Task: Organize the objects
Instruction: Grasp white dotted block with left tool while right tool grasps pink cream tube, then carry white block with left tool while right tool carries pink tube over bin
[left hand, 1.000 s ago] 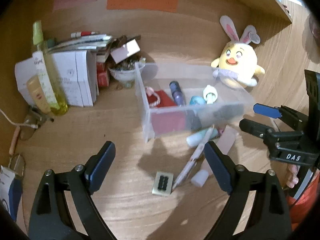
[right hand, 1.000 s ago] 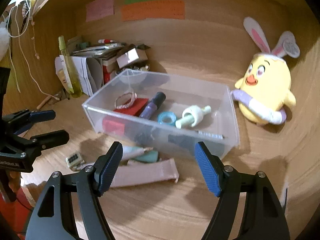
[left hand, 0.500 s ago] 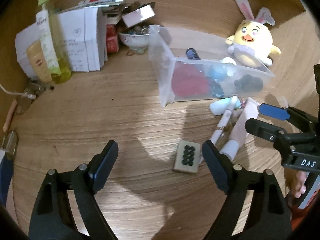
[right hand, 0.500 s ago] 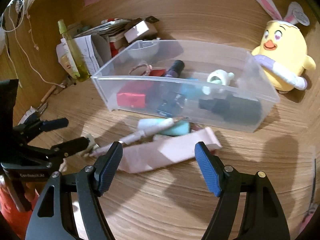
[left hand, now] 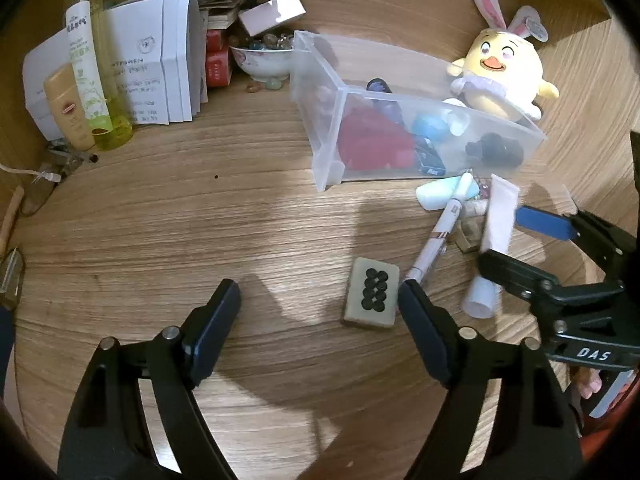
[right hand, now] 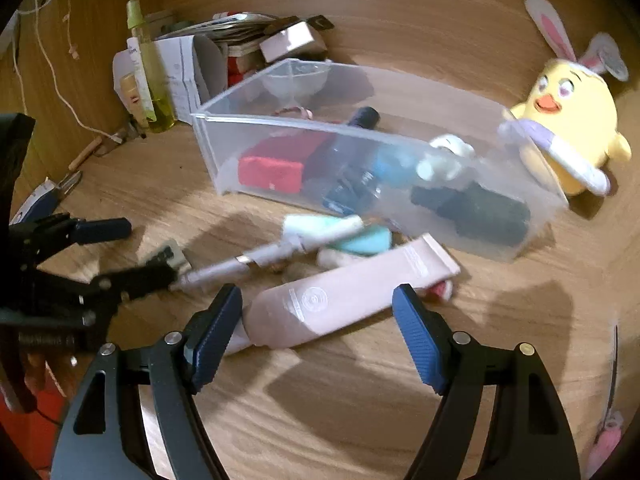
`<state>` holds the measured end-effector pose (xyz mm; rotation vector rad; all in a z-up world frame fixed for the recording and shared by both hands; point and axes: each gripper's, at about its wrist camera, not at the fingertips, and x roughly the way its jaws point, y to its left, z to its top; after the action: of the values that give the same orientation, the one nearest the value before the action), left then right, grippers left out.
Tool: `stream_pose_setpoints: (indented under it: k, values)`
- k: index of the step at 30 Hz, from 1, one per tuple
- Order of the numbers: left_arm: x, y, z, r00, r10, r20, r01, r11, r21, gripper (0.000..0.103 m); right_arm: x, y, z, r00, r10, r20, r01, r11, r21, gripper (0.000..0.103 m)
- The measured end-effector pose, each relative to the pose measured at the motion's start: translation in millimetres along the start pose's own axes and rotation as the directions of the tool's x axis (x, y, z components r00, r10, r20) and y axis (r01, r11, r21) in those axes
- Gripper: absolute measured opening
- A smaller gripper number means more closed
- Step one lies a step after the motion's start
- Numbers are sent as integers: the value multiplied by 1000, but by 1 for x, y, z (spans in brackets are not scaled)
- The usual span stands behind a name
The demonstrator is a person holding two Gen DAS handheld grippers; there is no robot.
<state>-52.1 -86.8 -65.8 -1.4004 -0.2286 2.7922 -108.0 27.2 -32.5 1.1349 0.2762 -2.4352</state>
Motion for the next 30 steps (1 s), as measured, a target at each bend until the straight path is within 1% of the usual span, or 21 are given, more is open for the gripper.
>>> stream_pose_setpoints:
  k: [6,9,11,12,14,16,17,18,19,21,22,23,26,30]
  values:
    - [-1,4,1,1000,-11,9,11,1000,-23,66,-3,-27,-17,998,-21,-56,24,998,62,75]
    - [-2,3,-1,1000,-12,15,12,1000,-18,57,-6,-39,-27,997,-41,-70,47,995,88,75]
    - [-2,1,-1,1000,-13,17,13,1000,-7,45,-9,-47,-32,996,-60,-71,67,992,104,75]
    - [-2,0,-2,1000,-13,17,13,1000,-2,43,-10,-50,-33,995,-66,-72,73,991,108,75]
    - [-2,-2,-3,1000,-23,21,22,1000,11,35,-14,-56,-37,995,-74,-67,82,989,120,75]
    - [-2,-4,-4,999,-43,25,43,999,17,31,-15,-60,-41,994,-90,-59,97,987,126,75]
    - [-2,-4,-4,999,-45,28,44,999,17,26,-16,-61,-42,994,-98,-56,104,987,126,72]
    - [-2,-5,-5,999,-42,31,42,999,18,25,-17,-62,-43,993,-105,-51,111,986,126,66]
    - [-2,-5,-5,999,-42,35,42,999,19,25,-19,-62,-45,992,-116,-43,121,985,125,61]
    - [-2,-6,-5,998,-44,37,43,999,19,25,-20,-63,-45,992,-120,-33,123,984,131,44]
    - [-2,-6,-6,998,-45,37,45,999,19,25,-22,-64,-45,992,-125,-30,128,983,134,40]
    - [-2,-6,-6,998,-46,37,46,999,18,25,-23,-65,-46,991,-128,-27,130,982,137,32]
    - [-3,-6,-6,998,-51,39,51,999,14,25,-26,-70,-49,991,-134,-23,136,979,150,19]
    - [-5,-6,-6,997,-59,51,59,998,5,24,-32,-83,-52,992,-127,-17,128,973,194,17]
